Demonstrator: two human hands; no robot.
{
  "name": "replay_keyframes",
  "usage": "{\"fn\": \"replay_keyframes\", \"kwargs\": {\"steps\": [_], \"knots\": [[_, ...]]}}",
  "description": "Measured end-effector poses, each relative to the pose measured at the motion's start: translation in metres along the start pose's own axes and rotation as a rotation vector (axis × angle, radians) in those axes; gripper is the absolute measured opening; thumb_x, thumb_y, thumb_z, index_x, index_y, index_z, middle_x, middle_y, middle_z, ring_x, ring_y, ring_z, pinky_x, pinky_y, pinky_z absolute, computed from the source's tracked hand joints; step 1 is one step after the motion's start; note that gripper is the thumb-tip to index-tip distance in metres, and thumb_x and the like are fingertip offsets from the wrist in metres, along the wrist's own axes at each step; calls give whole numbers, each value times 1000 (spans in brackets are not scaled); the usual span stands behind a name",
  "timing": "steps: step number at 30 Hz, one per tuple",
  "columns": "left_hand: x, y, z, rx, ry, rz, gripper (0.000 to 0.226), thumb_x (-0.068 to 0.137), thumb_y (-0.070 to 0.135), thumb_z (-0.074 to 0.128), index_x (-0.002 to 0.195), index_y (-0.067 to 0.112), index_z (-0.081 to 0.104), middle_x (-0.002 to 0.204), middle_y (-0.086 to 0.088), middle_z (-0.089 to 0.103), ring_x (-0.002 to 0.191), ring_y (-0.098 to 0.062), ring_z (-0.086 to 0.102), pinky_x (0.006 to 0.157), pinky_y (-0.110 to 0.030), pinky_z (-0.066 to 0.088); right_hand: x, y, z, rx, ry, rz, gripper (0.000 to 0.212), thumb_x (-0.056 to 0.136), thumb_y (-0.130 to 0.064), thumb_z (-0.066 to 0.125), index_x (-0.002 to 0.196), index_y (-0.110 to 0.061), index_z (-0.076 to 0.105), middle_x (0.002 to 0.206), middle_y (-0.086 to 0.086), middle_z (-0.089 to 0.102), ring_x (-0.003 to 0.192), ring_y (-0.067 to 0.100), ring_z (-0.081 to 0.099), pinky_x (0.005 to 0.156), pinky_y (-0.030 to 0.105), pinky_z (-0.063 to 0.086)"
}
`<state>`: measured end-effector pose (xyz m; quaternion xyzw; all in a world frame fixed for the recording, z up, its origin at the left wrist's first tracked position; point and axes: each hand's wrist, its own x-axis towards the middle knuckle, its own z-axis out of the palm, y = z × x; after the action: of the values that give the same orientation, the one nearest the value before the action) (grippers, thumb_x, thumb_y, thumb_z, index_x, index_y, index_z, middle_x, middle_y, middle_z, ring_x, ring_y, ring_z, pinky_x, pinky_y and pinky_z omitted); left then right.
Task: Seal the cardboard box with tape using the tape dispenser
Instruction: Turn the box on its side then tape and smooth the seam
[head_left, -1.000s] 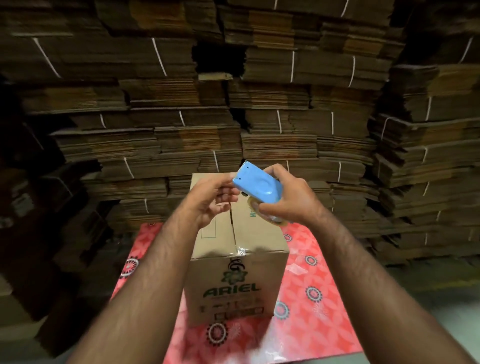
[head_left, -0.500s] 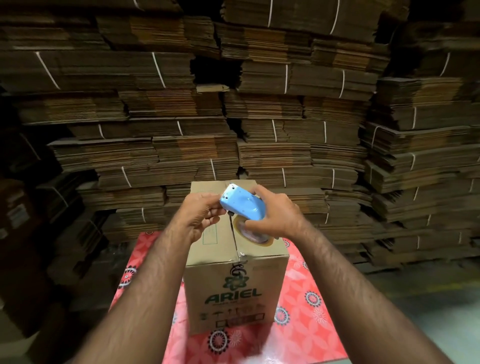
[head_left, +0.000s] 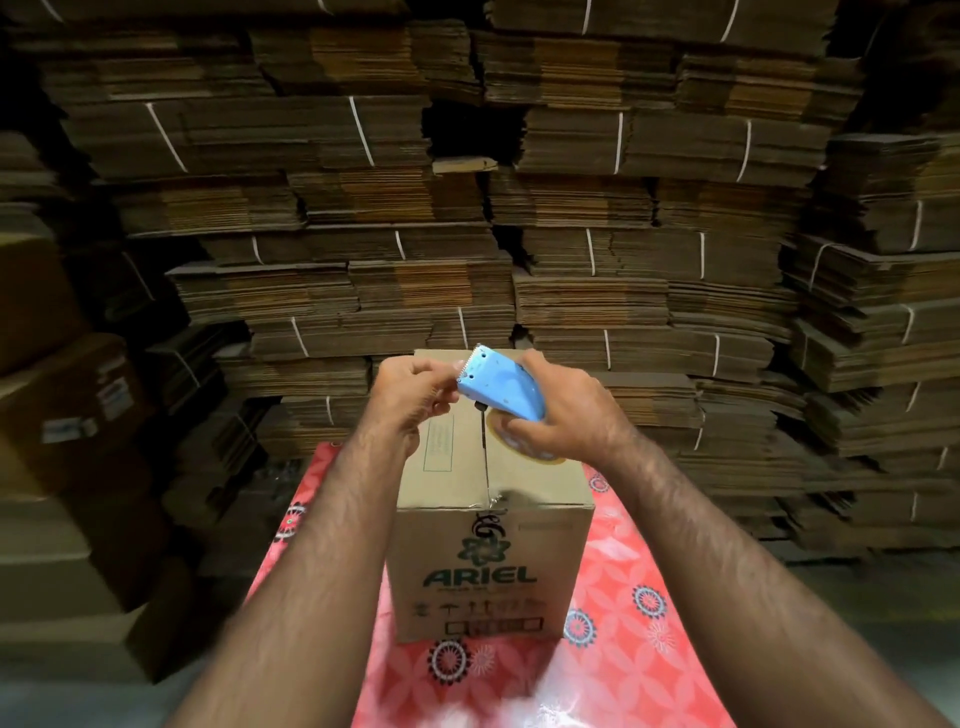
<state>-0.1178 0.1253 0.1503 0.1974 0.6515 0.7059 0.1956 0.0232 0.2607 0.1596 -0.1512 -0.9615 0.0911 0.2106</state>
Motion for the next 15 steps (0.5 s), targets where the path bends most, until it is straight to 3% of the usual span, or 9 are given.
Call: {"fn": "replay_keyframes", "kwargs": {"steps": [6,15], "knots": [[4,-6,10,93,164,106,10,85,15,74,80,6,74,62,0,69,54,-6,58,56,-26,49,7,18,-1,-33,20,-69,50,78,-61,66,112,-30,47,91,-12,59,84,23,63,70,36,52],[8,-15,14,22,153,79,20,79,17,81,82,-2,73,67,-8,69,53,-12,59,55,-24,50,16,39,8,-69,39,-108,61,72,-71,67,117,-33,53,98,-11,68,93,20,65,74,35,51]]}}
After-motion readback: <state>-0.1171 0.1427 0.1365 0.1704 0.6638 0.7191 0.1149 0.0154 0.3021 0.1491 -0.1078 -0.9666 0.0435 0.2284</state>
